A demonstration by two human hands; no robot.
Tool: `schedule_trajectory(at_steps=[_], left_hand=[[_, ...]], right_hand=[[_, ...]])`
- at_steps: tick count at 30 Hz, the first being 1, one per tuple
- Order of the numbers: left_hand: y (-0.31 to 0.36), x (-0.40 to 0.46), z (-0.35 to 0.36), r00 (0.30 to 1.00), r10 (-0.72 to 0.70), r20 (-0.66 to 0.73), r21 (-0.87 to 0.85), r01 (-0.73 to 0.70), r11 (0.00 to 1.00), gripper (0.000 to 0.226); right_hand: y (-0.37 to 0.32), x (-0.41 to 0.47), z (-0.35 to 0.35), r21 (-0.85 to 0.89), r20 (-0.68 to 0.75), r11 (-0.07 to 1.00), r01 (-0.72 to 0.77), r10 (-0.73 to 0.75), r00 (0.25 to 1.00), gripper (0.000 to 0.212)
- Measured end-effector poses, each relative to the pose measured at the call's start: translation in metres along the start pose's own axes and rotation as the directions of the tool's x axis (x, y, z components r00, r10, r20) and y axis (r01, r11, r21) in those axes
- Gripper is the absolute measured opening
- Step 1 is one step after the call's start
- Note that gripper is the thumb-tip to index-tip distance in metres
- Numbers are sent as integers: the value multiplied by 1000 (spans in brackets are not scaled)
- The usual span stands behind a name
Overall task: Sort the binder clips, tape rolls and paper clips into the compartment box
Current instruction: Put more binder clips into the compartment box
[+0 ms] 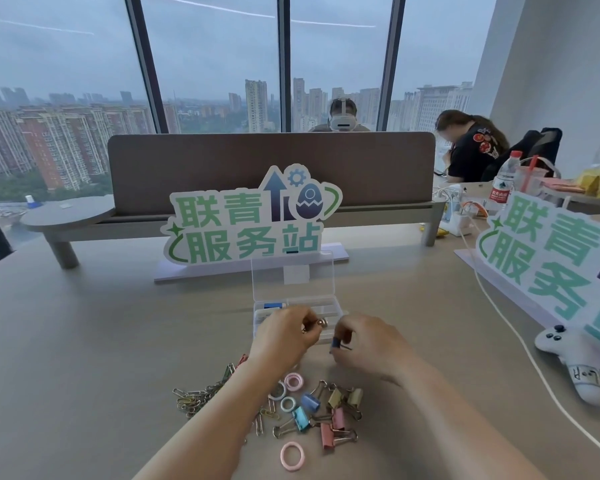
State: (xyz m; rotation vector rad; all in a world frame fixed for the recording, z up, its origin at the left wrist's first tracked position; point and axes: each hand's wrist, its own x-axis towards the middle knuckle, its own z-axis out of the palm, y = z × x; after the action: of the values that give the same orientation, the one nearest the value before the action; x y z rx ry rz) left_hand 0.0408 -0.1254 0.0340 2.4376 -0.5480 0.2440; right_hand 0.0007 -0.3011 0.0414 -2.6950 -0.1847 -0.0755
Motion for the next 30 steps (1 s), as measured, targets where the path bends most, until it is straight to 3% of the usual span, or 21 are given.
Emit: schedule_trajectory(at_steps=[4,10,19,30], left_hand=[[7,21,-7,999,17,-35,-32,-18,999,15],[13,45,0,999,33,-28,-68,-35,997,16],[-4,41,24,998,-49,49,-66,52,996,17],[-8,37,31,996,-12,92,102,3,995,24]], right_hand=[[3,17,-16,52,-139,999,-5,12,990,13],[12,44,-23,79,-214,996,-44,61,975,14],[28,59,-12,8,-134,997,-78,78,988,16],[26,77,-8,-138,-19,990,18,-21,1000,24]])
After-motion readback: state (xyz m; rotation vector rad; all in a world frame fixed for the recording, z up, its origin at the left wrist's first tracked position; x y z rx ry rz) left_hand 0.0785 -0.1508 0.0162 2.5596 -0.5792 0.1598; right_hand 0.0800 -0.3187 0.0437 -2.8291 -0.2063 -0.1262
